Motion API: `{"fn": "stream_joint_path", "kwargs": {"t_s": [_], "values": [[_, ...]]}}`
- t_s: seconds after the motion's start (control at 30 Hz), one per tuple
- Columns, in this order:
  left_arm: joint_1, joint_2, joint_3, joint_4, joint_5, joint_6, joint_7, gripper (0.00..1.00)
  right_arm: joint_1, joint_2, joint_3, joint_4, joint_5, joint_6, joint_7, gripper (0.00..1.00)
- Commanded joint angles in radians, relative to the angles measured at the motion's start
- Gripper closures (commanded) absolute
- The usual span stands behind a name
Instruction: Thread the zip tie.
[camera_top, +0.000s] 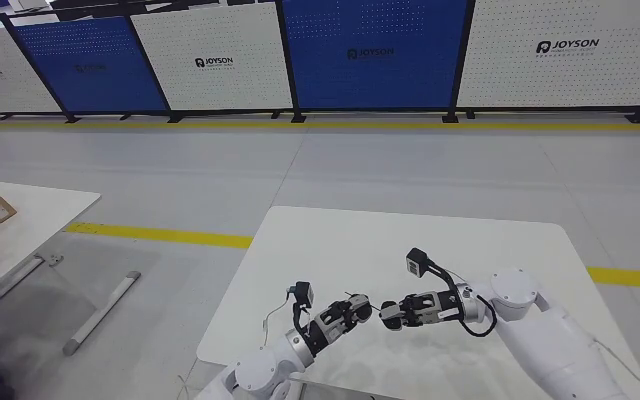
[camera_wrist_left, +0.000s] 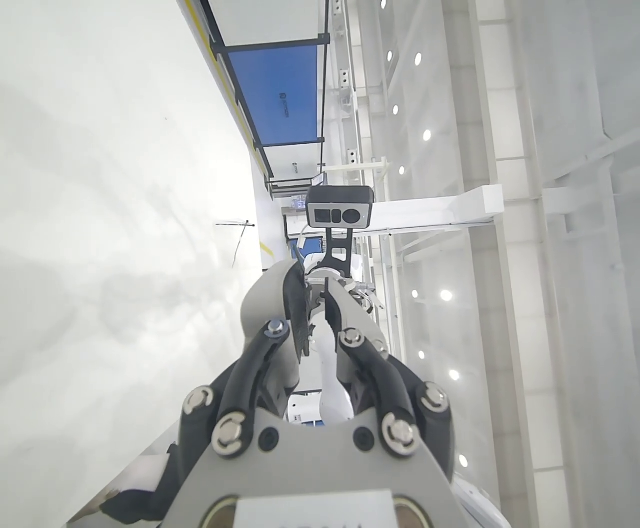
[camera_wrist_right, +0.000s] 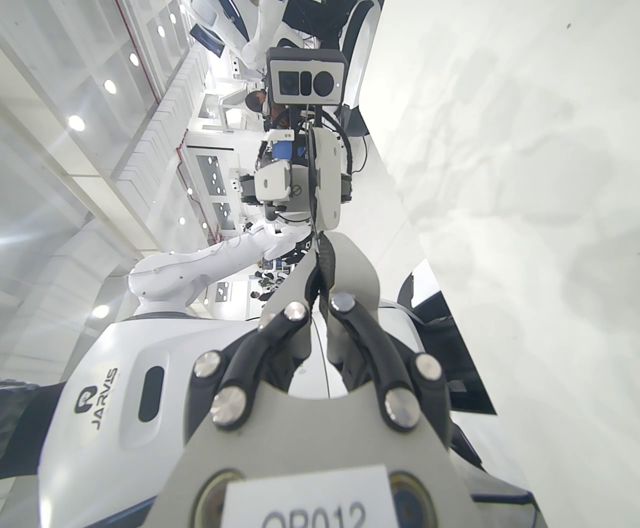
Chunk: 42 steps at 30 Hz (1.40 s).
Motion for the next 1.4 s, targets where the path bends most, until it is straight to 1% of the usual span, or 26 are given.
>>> {"fn": "stream_joint_path", "kwargs": {"t_s": [0.0, 0.07, 0.17, 0.23, 0.57, 0.6, 0.63, 0.67, 0.7, 0.8, 0.93, 1.03, 1.07, 1.1, 1.13, 1.17, 1.2, 1.23, 1.37], "values": [[0.001, 0.0, 0.001, 0.0, 0.003, 0.0, -0.001, 0.86, 0.0, 0.0, 0.0, 0.0, 0.0, 0.0, 0.0, 1.0], [0.002, 0.0, 0.003, -0.001, 0.006, 0.001, -0.002, 0.83, 0.0, 0.0, 0.0, 0.0, 0.0, 0.0, 0.0, 1.0], [0.003, 0.001, 0.003, -0.001, 0.011, -0.004, -0.006, 0.91, 0.0, 0.0, 0.0, 0.0, 0.0, 0.0, 0.0, 1.0], [0.005, 0.001, 0.003, -0.001, 0.014, -0.008, -0.007, 1.0, 0.0, 0.0, 0.0, 0.0, 0.0, 0.0, 0.0, 1.0], [0.016, 0.003, -0.005, -0.006, 0.021, -0.014, -0.006, 1.0, 0.0, 0.0, 0.0, 0.0, 0.0, 0.0, 0.0, 1.0], [0.017, 0.003, -0.005, -0.007, 0.021, -0.013, -0.005, 1.0, -0.009, 0.0, 0.0, -0.009, -0.001, 0.001, -0.019, 0.93], [0.017, 0.003, -0.005, -0.007, 0.022, -0.012, -0.005, 1.0, -0.014, 0.0, 0.002, -0.017, -0.004, 0.004, -0.027, 0.65], [0.017, 0.003, -0.004, -0.007, 0.022, -0.011, -0.005, 1.0, -0.018, 0.002, 0.005, -0.023, -0.006, 0.007, -0.029, 0.22], [0.016, 0.003, -0.002, -0.007, 0.022, -0.01, -0.003, 1.0, -0.02, 0.003, 0.009, -0.027, -0.007, 0.01, -0.027, 0.0], [0.012, 0.001, 0.003, -0.002, 0.021, -0.006, 0.006, 1.0, -0.03, 0.01, 0.028, -0.034, -0.007, 0.011, -0.02, 0.0], [0.003, -0.001, 0.004, 0.004, 0.024, 0.008, 0.032, 1.0, -0.052, 0.024, 0.068, -0.034, 0.001, -0.002, -0.013, 0.0], [-0.002, -0.001, 0.007, 0.007, 0.031, 0.022, 0.043, 1.0, -0.08, 0.039, 0.113, -0.03, 0.021, -0.021, -0.003, 0.0], [-0.005, 0.0, 0.008, 0.01, 0.044, 0.045, 0.037, 1.0, -0.091, 0.046, 0.132, -0.03, 0.029, -0.027, 0.001, 0.0], [-0.015, 0.002, 0.009, 0.015, 0.068, 0.079, 0.015, 1.0, -0.1, 0.051, 0.149, -0.029, 0.035, -0.031, 0.002, 0.0], [-0.021, 0.004, 0.007, 0.022, 0.072, 0.108, -0.006, 1.0, -0.11, 0.057, 0.167, -0.03, 0.045, -0.037, 0.003, 0.0], [-0.029, 0.005, -0.005, 0.024, 0.048, 0.129, -0.009, 1.0, -0.123, 0.063, 0.19, -0.037, 0.057, -0.048, 0.0, 0.0], [-0.035, 0.005, -0.014, 0.024, 0.036, 0.134, -0.004, 1.0, -0.136, 0.068, 0.209, -0.045, 0.073, -0.06, 0.002, 0.0], [-0.035, 0.005, -0.018, 0.022, 0.021, 0.137, -0.011, 1.0, -0.136, 0.068, 0.209, -0.045, 0.073, -0.06, 0.002, 0.0], [-0.035, 0.005, -0.018, 0.022, 0.021, 0.137, -0.011, 1.0, -0.136, 0.068, 0.209, -0.045, 0.073, -0.06, 0.002, 0.0]]}}
